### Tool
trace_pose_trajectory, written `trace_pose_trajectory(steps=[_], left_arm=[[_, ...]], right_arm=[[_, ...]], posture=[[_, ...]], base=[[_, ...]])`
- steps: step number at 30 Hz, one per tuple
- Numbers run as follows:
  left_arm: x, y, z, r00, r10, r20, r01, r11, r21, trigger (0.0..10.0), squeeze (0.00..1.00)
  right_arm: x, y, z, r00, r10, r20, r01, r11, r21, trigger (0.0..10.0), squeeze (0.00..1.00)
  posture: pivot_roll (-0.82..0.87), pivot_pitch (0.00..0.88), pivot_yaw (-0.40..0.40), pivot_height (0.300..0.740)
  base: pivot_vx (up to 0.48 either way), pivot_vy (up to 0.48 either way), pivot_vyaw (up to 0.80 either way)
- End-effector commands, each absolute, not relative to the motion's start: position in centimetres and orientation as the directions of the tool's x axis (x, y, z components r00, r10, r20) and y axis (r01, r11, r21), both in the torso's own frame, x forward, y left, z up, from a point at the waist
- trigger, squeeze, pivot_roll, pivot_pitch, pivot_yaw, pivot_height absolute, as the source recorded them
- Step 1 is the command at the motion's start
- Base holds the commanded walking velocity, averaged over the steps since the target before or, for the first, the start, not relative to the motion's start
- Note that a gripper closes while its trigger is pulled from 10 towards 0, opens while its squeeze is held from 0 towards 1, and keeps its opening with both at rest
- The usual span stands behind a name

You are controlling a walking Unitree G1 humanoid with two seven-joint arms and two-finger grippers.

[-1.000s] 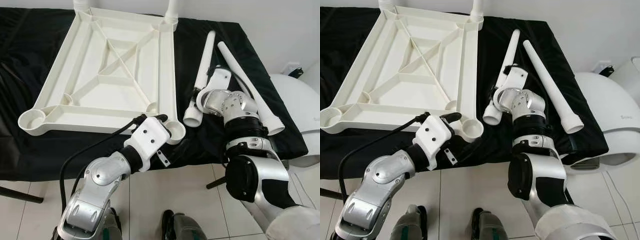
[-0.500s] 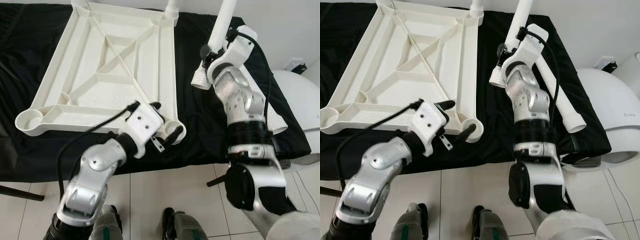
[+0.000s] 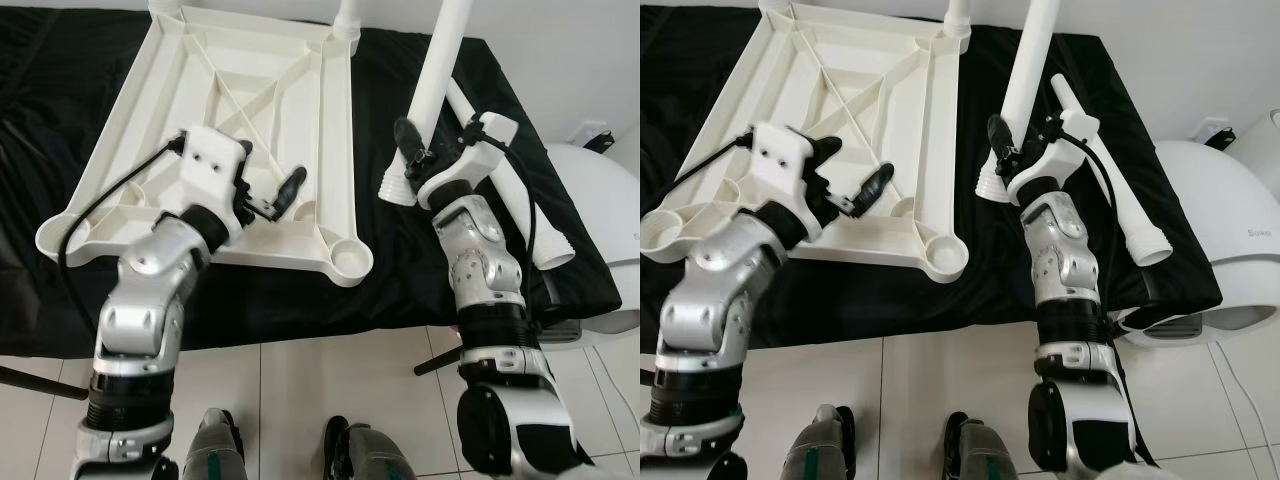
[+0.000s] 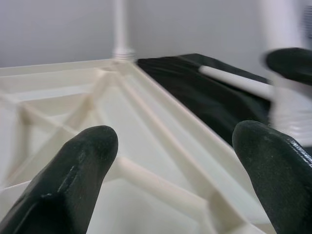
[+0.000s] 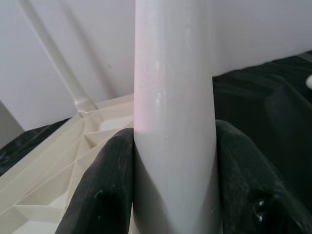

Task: Building children table

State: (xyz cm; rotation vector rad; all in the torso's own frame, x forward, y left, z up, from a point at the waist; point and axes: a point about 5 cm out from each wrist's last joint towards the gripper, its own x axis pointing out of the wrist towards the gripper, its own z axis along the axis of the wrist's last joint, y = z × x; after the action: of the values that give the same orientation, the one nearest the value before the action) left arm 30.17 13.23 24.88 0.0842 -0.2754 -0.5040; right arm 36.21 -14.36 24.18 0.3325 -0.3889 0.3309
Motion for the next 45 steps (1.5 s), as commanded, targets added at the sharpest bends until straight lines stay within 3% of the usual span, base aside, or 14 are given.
trace_pose_trajectory(steps=[1, 5, 8, 13, 16, 21, 22, 25, 38, 45], left_arm=[[30.5, 13.2, 25.1, 0.837, -0.483, 0.258, 0.479, 0.874, 0.081, 10.0, 0.00], [30.8, 13.1, 25.5, 0.818, -0.507, 0.271, 0.515, 0.856, 0.048, 10.0, 0.00], [30.7, 12.5, 26.9, 0.735, -0.593, 0.330, 0.635, 0.772, -0.030, 10.0, 0.00], [30.6, 12.2, 27.3, 0.703, -0.625, 0.340, 0.674, 0.738, -0.036, 10.0, 0.00], [30.4, 10.8, 27.8, 0.595, -0.731, 0.333, 0.779, 0.627, -0.015, 10.0, 0.00], [30.4, 10.2, 28.1, 0.557, -0.759, 0.337, 0.812, 0.583, -0.031, 10.0, 0.00], [30.5, 9.8, 28.8, 0.518, -0.781, 0.348, 0.839, 0.544, -0.028, 10.0, 0.00], [30.5, 9.7, 29.0, 0.505, -0.788, 0.352, 0.848, 0.530, -0.029, 10.0, 0.00], [29.5, 8.9, 32.2, 0.284, -0.843, 0.456, 0.957, 0.276, -0.086, 10.0, 0.00], [29.3, 8.6, 32.7, 0.250, -0.852, 0.460, 0.968, 0.236, -0.088, 10.0, 0.00]], right_arm=[[35.3, -14.1, 24.8, 0.817, 0.301, 0.492, -0.442, 0.875, 0.198, 10.0, 0.00], [34.7, -13.9, 25.0, 0.773, 0.353, 0.527, -0.496, 0.855, 0.155, 10.0, 0.00], [34.0, -13.6, 25.3, 0.694, 0.442, 0.568, -0.584, 0.807, 0.086, 10.0, 0.00], [33.8, -13.5, 25.3, 0.672, 0.471, 0.571, -0.606, 0.793, 0.061, 10.0, 0.00], [33.5, -12.9, 24.9, 0.598, 0.590, 0.543, -0.690, 0.723, -0.026, 10.0, 0.00], [33.3, -12.7, 24.7, 0.568, 0.637, 0.521, -0.721, 0.690, -0.058, 10.0, 0.00], [33.1, -12.3, 24.5, 0.529, 0.693, 0.490, -0.758, 0.645, -0.093, 10.0, 0.00], [33.0, -12.2, 24.4, 0.516, 0.709, 0.481, -0.769, 0.630, -0.103, 10.0, 0.00], [32.5, -12.0, 23.6, 0.451, 0.784, 0.426, -0.816, 0.556, -0.160, 10.0, 0.00], [32.4, -11.9, 23.6, 0.424, 0.810, 0.405, -0.830, 0.527, -0.183, 10.0, 0.00]], posture=[[0.10, 0.139, -0.056, 0.740], [0.09, 0.127, -0.056, 0.740], [0.09, 0.115, -0.052, 0.740], [0.09, 0.115, -0.052, 0.740], [0.10, 0.100, -0.050, 0.740], [0.10, 0.100, -0.049, 0.740], [0.10, 0.093, -0.048, 0.740], [0.10, 0.093, -0.048, 0.740], [0.09, 0.073, -0.047, 0.740], [0.09, 0.069, -0.047, 0.740]], base=[[0.000, 0.000, 0.00], [0.000, 0.000, 0.00], [0.000, 0.000, 0.00], [0.000, 0.000, 0.00], [0.000, 0.000, 0.00], [0.000, 0.000, 0.00], [0.000, 0.000, 0.00], [0.000, 0.000, 0.00], [0.000, 0.000, 0.00], [0.000, 0.000, 0.00]])
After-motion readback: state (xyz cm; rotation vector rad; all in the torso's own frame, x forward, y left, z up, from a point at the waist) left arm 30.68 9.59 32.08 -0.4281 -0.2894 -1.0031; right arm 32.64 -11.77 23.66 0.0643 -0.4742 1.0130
